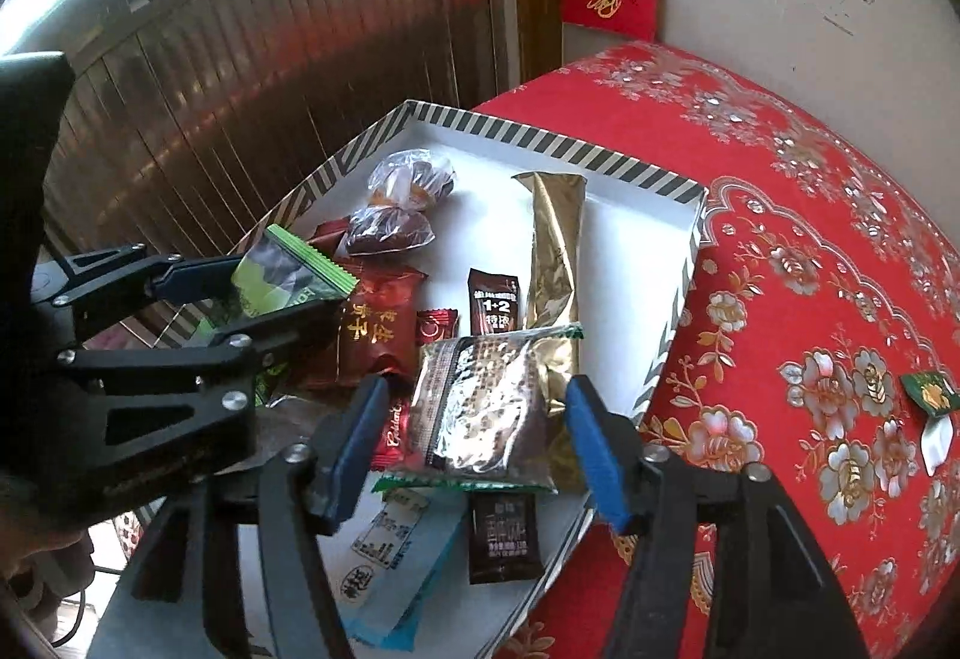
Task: Organize snacks
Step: 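Open both tools to drop both packs into the tray, then move both tools back to the green cracker pack and white cup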
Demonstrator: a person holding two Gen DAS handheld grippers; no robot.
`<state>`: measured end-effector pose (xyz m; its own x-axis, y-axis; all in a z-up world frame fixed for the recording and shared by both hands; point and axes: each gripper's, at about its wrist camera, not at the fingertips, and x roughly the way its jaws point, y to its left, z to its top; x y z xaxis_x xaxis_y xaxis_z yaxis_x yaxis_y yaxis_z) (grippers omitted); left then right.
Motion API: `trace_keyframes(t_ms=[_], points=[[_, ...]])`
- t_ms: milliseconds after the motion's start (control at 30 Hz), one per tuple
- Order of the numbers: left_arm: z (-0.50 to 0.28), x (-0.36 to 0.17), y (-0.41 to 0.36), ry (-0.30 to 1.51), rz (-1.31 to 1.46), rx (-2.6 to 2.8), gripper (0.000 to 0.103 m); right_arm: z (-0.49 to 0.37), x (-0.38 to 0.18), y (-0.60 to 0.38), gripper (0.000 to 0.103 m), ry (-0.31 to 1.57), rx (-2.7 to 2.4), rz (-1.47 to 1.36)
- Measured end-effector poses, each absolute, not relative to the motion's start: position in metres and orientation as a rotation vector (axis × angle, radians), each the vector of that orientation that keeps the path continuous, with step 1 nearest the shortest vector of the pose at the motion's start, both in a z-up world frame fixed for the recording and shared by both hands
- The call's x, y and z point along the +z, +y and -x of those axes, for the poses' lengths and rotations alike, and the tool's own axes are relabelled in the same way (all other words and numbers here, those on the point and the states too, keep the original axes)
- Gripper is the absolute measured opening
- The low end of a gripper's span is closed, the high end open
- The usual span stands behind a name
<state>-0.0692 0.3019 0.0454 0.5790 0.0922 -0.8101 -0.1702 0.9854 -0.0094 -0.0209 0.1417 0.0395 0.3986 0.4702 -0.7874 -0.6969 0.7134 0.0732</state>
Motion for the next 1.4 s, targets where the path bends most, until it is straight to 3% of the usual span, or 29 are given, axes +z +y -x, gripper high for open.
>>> trace_keyframes(t_ms=[67,167,233,800,1167,1400], points=[[0.07,0.048,0.302,0.928,0.088,0.172,0.071,0.022,0.042,0.139,0.066,0.884,0.758,0.274],[0.071,0.055,0.304,0.916,0.084,0.19,0.081,0.023,0.047,0.132,0.07,0.871,0.781,0.241],[0.071,0.061,0.302,0.905,0.081,0.192,0.082,0.023,0.052,0.126,0.077,0.866,0.791,0.212],[0.046,0.104,0.241,0.858,0.044,0.094,0.087,0.007,0.076,0.037,0.077,0.821,0.708,0.111],[-0.017,0.105,0.127,0.905,-0.05,-0.137,0.087,-0.032,0.07,-0.078,0.077,0.854,0.456,0.118],[-0.082,0.073,0.031,0.981,-0.179,-0.302,0.087,-0.068,0.066,-0.163,0.077,0.881,0.287,0.026]])
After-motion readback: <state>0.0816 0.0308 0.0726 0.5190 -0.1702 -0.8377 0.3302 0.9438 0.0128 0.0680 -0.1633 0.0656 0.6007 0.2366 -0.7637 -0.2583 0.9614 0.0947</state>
